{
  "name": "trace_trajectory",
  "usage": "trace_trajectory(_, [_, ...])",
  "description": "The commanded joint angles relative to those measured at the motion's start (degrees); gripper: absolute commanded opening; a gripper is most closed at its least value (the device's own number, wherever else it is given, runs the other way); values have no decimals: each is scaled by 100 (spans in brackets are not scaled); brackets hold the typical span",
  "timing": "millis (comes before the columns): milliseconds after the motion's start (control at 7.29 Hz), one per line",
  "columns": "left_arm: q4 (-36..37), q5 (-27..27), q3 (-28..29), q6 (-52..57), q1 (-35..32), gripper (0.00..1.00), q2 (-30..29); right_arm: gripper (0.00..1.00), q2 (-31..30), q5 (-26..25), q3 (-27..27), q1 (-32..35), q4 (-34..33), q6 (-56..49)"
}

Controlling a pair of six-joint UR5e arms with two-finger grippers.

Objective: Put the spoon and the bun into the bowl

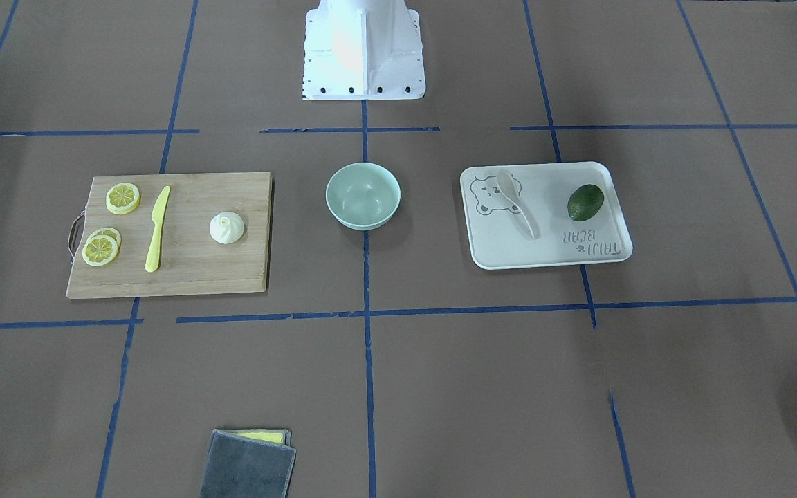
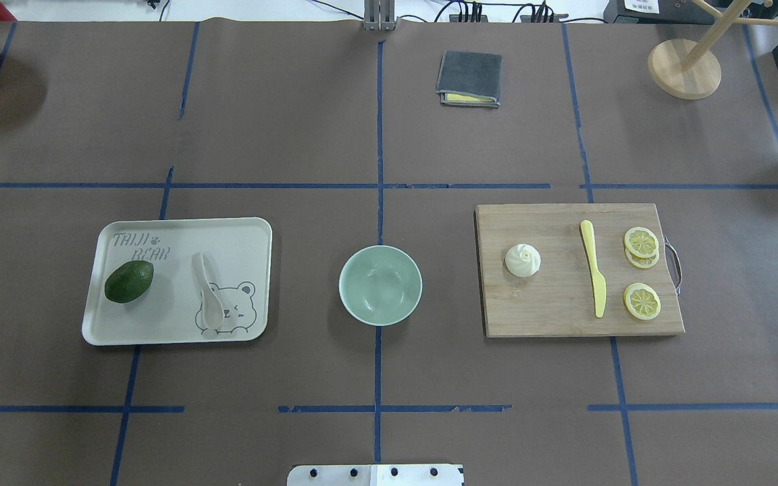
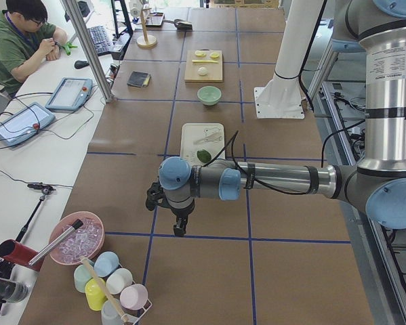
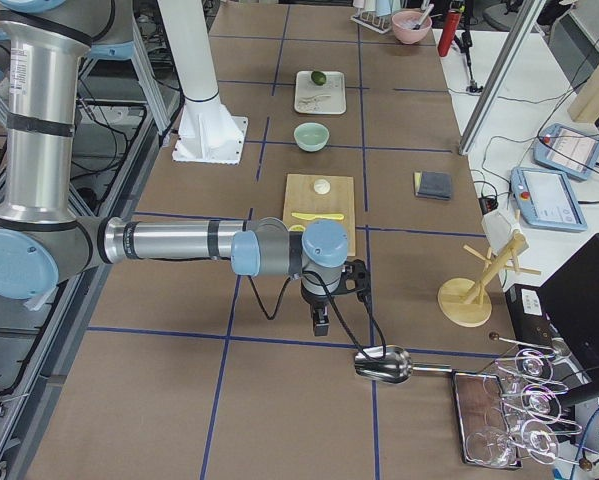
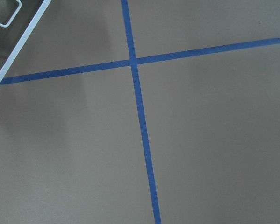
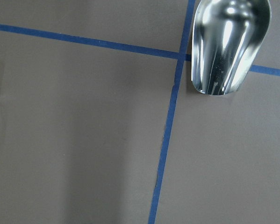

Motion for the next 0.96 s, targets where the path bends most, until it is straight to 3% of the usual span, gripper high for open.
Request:
trace_trajectory(0, [-9, 9, -9, 9, 5, 100, -9, 100, 11, -1, 9, 0, 0, 13])
trace_trajectory(685, [-420, 62, -335, -17, 40, 100, -79, 100, 115, 43, 210, -9, 87, 48])
trace_trajectory(823, [-813, 44, -343, -26, 49, 100, -166, 100, 116, 9, 307, -9, 523, 39])
